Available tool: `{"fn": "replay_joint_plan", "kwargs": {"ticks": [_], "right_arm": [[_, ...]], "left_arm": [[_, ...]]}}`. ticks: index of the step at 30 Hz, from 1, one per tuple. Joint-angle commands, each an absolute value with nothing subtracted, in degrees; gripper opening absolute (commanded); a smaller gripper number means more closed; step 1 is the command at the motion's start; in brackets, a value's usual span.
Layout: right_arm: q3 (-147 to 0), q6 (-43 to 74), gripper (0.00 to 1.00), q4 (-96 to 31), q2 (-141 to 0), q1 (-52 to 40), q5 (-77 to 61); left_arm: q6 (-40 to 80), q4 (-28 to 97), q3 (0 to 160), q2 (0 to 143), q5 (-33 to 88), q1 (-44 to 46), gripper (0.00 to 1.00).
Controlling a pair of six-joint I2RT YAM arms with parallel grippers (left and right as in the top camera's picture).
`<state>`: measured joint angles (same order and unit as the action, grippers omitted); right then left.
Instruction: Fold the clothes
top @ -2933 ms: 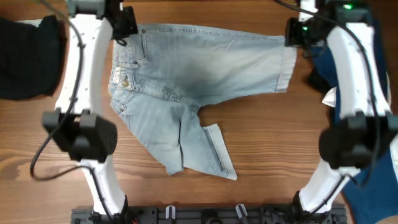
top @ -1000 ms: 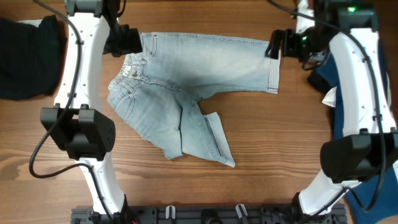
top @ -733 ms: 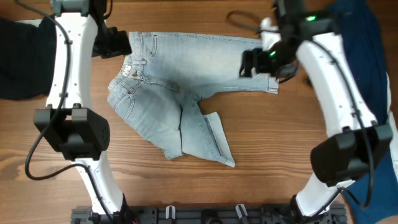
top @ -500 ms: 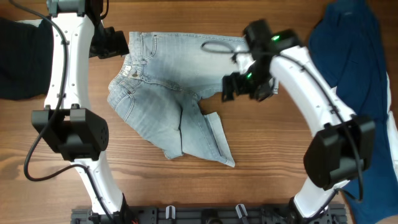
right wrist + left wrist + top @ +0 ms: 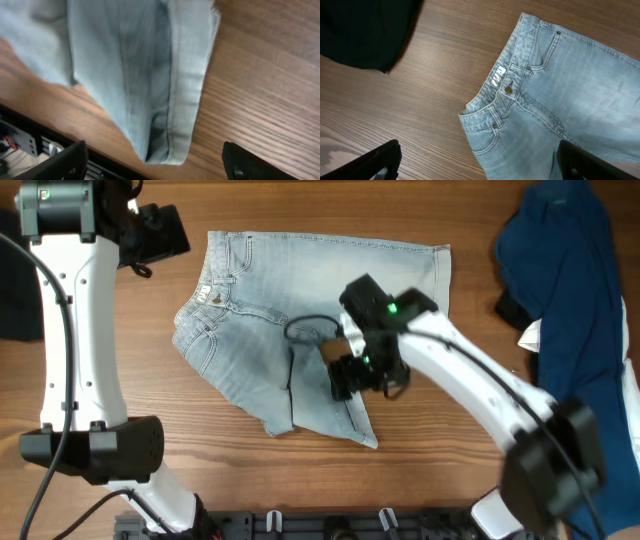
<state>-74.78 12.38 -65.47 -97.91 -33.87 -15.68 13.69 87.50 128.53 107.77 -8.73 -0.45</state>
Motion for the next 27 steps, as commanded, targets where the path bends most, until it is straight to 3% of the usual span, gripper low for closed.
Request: {"fn": "replay_joint_plan", "kwargs": {"ticks": [1, 10, 19, 27], "right_arm": [[-68.27, 15.84, 0.87, -63.55, -88.36, -37.08, -14.70], [-49.74, 22.39, 0.82, -48.27, -82.30, -46.00, -10.68], [-43.79, 25.50, 0.74, -40.66, -82.28, -46.33, -2.55], [-43.46, 26.15, 0.42, -40.29, -82.28, -46.33, -3.29]], "left_arm": [[13.93, 87.24, 128.46, 108.68, -8.58, -0.58, 1.00], [13.93, 86.80, 128.46, 108.68, -7.53, -0.49, 1.00], [13.96, 86.35, 128.46, 108.68, -7.55, -0.49, 1.00], [13.96, 86.37, 128.46, 108.68, -7.53, -0.49, 1.00]]}}
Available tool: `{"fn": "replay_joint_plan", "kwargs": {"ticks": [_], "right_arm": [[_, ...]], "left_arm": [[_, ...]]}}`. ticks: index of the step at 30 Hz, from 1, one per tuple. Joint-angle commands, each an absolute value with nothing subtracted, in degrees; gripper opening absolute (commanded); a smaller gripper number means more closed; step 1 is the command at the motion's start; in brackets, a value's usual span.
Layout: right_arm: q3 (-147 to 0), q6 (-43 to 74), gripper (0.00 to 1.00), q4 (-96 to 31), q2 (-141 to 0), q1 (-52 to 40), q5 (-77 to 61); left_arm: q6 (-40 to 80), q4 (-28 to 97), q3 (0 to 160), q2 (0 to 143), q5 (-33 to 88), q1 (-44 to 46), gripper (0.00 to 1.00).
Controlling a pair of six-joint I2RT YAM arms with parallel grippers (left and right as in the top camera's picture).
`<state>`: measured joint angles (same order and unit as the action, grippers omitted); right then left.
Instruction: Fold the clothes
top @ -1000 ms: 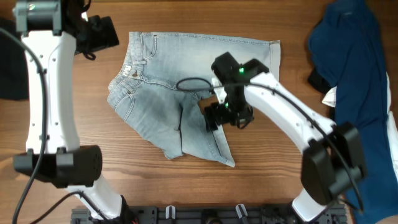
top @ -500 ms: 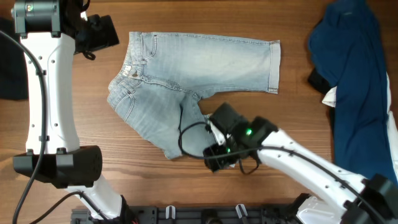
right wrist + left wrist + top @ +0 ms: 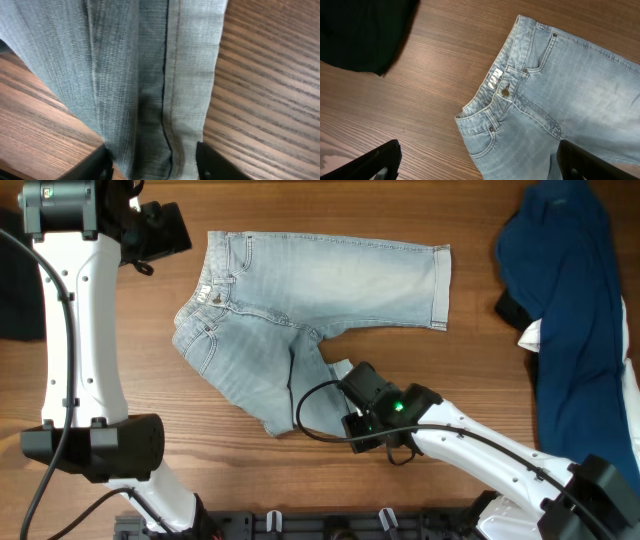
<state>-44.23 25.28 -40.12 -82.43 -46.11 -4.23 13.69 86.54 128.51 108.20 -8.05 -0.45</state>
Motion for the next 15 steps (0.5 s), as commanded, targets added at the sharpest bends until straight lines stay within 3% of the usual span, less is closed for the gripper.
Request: {"fn": "replay_joint_plan", "kwargs": {"ticks": [1, 5, 9, 15], "right_arm": [[-43.46, 26.15, 0.40, -40.60, -82.28, -46.33, -4.10], [-43.46, 27.00, 0.31, -42.28, -82.28, -46.33, -7.01], [-43.48, 28.69, 0.06, -43.33, -82.26, -46.30, -6.92], [-46.52, 28.93, 0.04, -45.34, -81.82, -46.02, -7.03]], "left_arm": [[13.96, 86.37, 128.46, 108.68, -7.53, -0.49, 1.00], [13.96, 86.37, 128.46, 108.68, -7.55, -0.49, 1.00], [13.96, 86.35, 128.46, 108.68, -7.55, -0.49, 1.00], [13.96, 86.39, 128.46, 108.68, -7.55, -0.49, 1.00]]}}
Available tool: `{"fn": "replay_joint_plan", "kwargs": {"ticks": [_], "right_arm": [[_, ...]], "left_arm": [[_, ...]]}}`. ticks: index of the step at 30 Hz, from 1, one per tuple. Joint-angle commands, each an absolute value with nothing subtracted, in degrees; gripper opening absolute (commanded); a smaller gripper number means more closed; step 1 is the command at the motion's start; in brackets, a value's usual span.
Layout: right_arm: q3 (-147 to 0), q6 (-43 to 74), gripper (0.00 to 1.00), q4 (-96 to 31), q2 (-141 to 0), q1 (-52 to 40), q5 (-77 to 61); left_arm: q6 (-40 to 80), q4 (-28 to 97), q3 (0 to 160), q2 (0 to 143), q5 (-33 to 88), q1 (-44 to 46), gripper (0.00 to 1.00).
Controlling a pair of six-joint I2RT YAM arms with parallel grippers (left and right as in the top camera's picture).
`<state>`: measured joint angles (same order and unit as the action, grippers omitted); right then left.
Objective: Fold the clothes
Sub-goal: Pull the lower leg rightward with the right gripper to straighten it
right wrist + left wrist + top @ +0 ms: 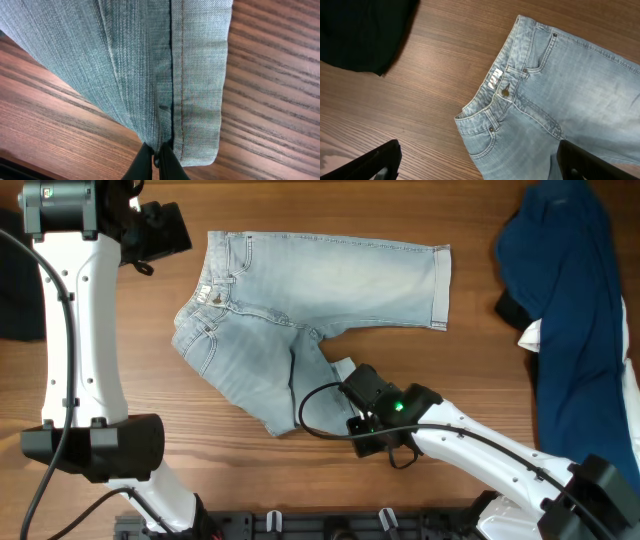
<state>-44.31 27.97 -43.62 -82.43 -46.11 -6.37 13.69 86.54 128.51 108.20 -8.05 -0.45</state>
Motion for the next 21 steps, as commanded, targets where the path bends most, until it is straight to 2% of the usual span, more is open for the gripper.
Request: {"fn": "replay_joint_plan", "kwargs": {"ticks": [1, 14, 21], "right_arm": [[-47.35, 28.88, 0.04, -46.19, -81.69, -45.76, -7.18], [-72.62, 20.71, 0.04, -70.91, -81.14, -38.92, -15.99], [-85.80, 19.64, 0.04, -82.24, -81.14, -38.37, -17.10]], "left_arm": [[13.93, 86.37, 128.46, 108.68, -7.55, -0.49, 1.00], [13.74, 85.93, 128.46, 108.68, -7.60, -0.56, 1.00], [13.72, 85.95, 128.46, 108.68, -7.62, -0.56, 1.00]]}}
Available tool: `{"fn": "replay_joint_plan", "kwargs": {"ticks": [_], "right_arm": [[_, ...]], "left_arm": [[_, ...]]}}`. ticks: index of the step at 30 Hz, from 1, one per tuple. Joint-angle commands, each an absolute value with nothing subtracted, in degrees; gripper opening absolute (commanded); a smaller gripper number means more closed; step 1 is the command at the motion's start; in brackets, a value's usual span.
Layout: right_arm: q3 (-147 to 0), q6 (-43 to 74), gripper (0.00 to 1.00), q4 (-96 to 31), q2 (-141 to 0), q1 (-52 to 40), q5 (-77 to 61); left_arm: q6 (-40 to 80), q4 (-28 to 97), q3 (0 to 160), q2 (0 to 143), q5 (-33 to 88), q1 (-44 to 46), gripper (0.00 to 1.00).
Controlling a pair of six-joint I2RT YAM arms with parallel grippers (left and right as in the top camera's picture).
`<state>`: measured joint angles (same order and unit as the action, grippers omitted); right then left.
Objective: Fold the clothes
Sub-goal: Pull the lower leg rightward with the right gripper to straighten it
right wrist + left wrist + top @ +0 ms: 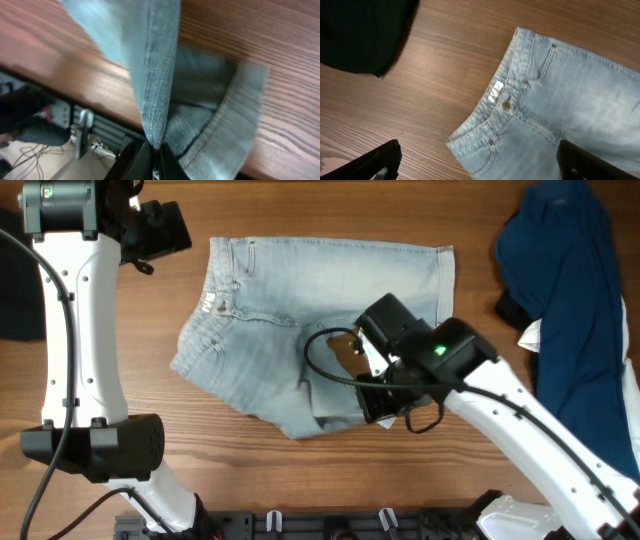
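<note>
Light blue denim jeans [300,300] lie spread on the wooden table, waistband to the left, one leg running to the right. My right gripper [375,408] is shut on the other leg's hem [152,75], which it holds raised off the table, the cloth hanging folded from the jaws [155,150]. My left gripper [480,170] hovers open above the waistband [502,97] and button, touching nothing. In the overhead view the left gripper [165,232] sits at the upper left, beside the jeans.
A dark blue garment [570,290] lies heaped at the right edge. A black cloth [360,30] lies at the far left. A black equipment rail [330,525] runs along the table's front edge.
My right gripper, still shut on the leg hem, was low near the front edge and is now higher and further back toward the middle. The waistband end has shifted slightly.
First my right gripper was open over the lower leg of the jeans. Then it stood at the hem near the front edge, jaws either side of the cloth. It was then shut on the hem, and now holds it raised. The left gripper stayed open over the waistband.
</note>
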<state>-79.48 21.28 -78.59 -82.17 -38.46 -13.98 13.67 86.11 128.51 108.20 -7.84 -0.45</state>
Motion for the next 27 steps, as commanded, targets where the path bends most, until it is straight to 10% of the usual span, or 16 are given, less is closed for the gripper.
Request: {"fn": "replay_joint_plan", "kwargs": {"ticks": [1, 27], "right_arm": [[-88.23, 19.73, 0.04, -84.36, -81.14, -38.37, -17.52], [-73.67, 23.88, 0.04, -83.46, -84.03, -19.35, -9.80]], "left_arm": [[13.72, 85.95, 128.46, 108.68, -7.60, -0.56, 1.00], [12.45, 84.86, 128.46, 108.68, -7.57, -0.54, 1.00]]}}
